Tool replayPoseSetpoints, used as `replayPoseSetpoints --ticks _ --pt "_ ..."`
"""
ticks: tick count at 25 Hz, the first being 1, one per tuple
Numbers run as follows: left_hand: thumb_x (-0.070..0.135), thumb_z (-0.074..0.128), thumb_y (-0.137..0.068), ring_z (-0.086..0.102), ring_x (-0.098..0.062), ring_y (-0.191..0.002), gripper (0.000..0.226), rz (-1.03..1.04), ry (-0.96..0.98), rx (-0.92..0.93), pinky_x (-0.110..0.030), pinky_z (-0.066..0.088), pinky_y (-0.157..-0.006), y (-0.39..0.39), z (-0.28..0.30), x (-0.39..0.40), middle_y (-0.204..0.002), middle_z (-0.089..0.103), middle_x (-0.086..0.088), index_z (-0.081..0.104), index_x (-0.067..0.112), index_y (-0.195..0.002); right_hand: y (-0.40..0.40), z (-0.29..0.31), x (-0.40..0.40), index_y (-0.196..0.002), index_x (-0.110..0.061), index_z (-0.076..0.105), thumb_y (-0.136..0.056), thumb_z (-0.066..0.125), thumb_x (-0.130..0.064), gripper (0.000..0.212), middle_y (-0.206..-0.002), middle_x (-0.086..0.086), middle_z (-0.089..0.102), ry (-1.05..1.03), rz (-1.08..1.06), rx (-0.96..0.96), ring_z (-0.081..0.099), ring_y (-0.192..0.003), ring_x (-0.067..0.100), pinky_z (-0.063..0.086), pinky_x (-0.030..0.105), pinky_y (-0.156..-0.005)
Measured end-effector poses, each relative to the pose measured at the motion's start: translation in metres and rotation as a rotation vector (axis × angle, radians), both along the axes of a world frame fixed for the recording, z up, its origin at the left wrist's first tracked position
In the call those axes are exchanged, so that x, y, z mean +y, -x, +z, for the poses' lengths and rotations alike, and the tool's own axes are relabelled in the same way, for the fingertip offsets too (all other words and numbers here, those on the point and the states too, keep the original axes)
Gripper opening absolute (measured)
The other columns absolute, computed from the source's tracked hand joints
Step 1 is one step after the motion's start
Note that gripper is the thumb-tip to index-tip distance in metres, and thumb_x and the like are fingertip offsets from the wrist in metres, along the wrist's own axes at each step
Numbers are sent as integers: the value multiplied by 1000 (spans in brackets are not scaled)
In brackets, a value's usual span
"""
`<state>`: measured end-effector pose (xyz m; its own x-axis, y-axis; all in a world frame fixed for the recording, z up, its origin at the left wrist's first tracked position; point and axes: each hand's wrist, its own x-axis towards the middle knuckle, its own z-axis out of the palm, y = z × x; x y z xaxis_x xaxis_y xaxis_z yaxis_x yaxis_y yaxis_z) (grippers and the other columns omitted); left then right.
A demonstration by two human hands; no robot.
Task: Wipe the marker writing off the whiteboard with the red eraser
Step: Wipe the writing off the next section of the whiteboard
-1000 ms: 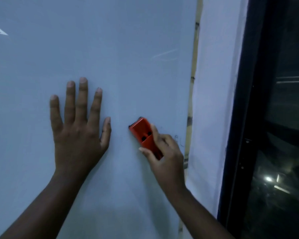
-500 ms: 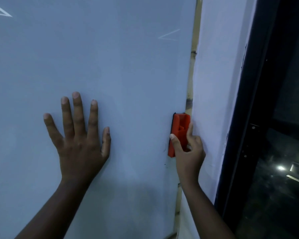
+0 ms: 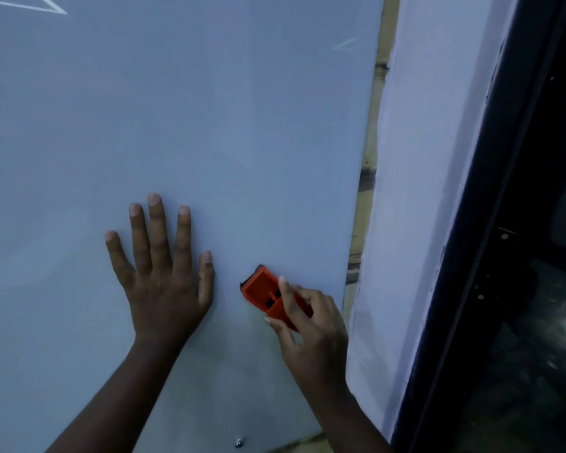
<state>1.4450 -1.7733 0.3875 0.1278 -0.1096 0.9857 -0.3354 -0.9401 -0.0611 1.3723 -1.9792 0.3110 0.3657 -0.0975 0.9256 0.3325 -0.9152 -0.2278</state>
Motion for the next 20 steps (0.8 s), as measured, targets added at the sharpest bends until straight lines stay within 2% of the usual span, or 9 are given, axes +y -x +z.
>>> replayPoseSetpoints --ticks 2,5,11,13,15,18,20 --pt "32 51 -108 5 -37 -164 70 1 -6 -7 -67 8 -128 -1 -10 -1 -172 18 -26 26 6 -167 -3 14 -18 -146 -28 59 -79 88 -33 74 -112 -2 65 -123 -16 -22 63 -97 20 57 37 -76" --pt "32 52 -108 6 -37 -164 70 10 -10 -7 -66 8 -129 -2 -23 -2 -172 18 -26 26 5 -167 -9 35 -44 -146 -21 60 -82 85 -38 70 -111 -1 63 -440 -3 -70 64 -100 18 60 37 -82" --pt "33 51 -108 4 -35 -164 70 21 -16 1 -62 4 -130 -2 -50 -4 -173 15 -22 25 6 -167 -8 0 -46 -132 -9 66 -83 83 -42 61 -114 1 68 -605 -92 -91 68 -103 16 47 12 -88" --pt "33 51 -108 5 -36 -164 71 31 -23 2 -62 4 -130 -2 -58 -6 -175 10 -18 24 7 -168 -4 -27 -34 -129 -9 66 -82 83 -41 60 -113 1 68 -615 -66 -27 68 -103 17 52 20 -87" --pt "34 51 -107 4 -35 -164 71 44 -19 1 -61 3 -130 -3 -66 -8 -176 7 -16 23 7 -168 3 -59 -18 -129 -10 66 -80 85 -39 60 -112 2 67 -531 -51 75 67 -101 19 53 28 -84" --pt "35 49 -108 3 -34 -165 72 62 -22 3 -59 1 -131 -4 -76 -9 -177 3 -14 21 8 -168 11 -96 5 -127 -15 68 -75 92 -35 61 -109 -3 64 -378 28 209 64 -98 18 53 28 -79" --pt "36 47 -108 3 -34 -165 72 64 -33 8 -59 1 -131 -3 -81 -9 -177 3 -14 21 8 -168 15 -102 11 -125 -21 68 -70 95 -36 62 -108 -8 63 -388 76 262 63 -98 15 56 29 -76"
